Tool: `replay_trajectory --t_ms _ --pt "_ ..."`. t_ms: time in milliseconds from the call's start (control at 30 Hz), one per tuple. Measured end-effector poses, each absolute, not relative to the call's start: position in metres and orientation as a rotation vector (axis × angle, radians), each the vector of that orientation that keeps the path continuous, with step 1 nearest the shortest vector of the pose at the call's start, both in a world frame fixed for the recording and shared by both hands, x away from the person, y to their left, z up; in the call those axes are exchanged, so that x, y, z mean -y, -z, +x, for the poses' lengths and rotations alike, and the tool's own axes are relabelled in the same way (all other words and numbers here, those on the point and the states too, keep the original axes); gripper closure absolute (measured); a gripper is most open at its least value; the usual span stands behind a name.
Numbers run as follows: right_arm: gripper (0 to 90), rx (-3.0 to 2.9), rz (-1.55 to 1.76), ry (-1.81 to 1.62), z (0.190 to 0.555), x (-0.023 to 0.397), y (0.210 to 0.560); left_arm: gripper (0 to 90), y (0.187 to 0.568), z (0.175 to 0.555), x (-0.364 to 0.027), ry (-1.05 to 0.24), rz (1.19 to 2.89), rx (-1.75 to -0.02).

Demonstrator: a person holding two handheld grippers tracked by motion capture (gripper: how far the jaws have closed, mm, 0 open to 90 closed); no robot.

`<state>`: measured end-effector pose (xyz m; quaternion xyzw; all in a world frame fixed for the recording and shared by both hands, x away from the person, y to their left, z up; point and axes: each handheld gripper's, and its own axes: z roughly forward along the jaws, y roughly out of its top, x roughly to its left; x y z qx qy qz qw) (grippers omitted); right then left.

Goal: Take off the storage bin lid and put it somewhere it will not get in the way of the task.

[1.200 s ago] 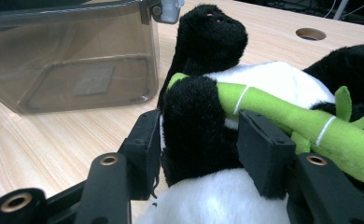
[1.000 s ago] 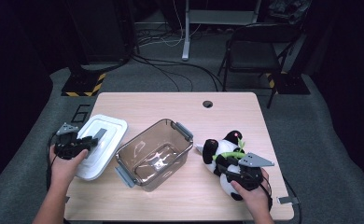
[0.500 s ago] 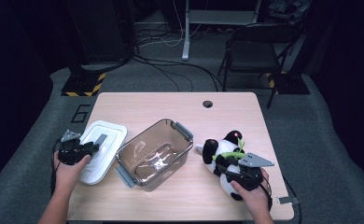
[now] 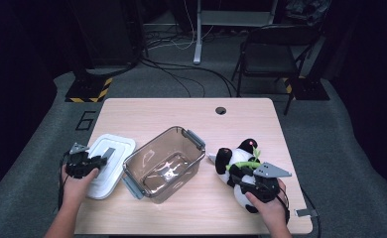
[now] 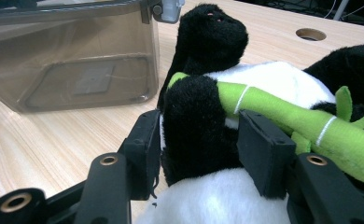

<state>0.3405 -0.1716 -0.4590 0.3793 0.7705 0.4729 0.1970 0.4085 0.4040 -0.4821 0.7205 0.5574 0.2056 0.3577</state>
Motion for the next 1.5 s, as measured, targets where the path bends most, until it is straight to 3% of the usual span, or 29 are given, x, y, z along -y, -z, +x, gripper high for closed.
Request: replay_trajectory --t_ms 1233,1500 --pt "49.1 -2.155 1.057 -1.324 0.340 0.171 0.459 66.1 0.504 0.414 -0.397 -0.526 1.926 -1.463" --pt "49.1 -2.154 1.058 -1.325 0.340 0.171 0.459 57.4 0.501 0.412 -0.396 -0.527 1.934 -1.443"
